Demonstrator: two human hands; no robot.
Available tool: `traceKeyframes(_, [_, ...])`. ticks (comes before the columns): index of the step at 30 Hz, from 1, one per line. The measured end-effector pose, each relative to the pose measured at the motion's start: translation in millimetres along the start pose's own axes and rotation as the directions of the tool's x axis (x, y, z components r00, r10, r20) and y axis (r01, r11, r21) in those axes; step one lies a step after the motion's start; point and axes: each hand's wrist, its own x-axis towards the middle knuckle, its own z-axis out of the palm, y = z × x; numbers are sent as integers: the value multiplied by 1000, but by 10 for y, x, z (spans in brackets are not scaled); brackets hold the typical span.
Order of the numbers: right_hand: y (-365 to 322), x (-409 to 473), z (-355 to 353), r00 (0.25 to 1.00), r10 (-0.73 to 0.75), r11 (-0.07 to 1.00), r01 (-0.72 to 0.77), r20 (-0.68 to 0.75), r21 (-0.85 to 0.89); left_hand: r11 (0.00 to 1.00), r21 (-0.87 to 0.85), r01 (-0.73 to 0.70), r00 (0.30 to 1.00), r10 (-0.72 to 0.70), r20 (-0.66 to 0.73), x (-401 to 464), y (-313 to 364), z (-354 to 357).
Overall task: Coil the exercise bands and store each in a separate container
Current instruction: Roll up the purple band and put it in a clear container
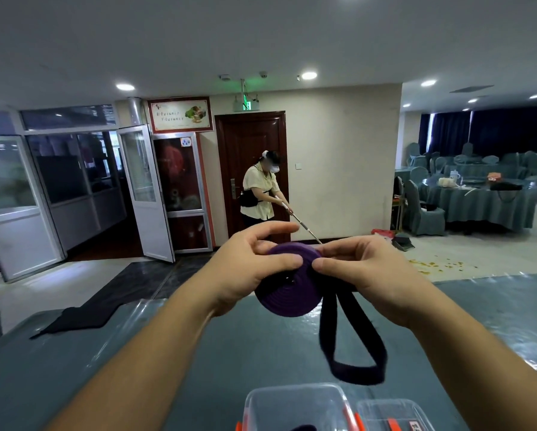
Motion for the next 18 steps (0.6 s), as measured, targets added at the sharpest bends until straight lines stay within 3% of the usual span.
traceKeyframes(2, [12,9,16,1000,-21,1000,21,-11,-14,992,103,-70,997,67,30,0,26,-24])
traceKeyframes(8, [55,48,26,993,-39,999,42,-112,27,988,-40,-146,978,139,-155,46,-81,24])
traceKeyframes(13, [67,76,36,993,-64,997,69,-99,42,979,136,-154,988,154,13,27,-33,-27])
traceKeyframes(18, [113,106,52,989,-96,988,109,-116,111,981,38,-188,977,191,-94,48,-74,-30])
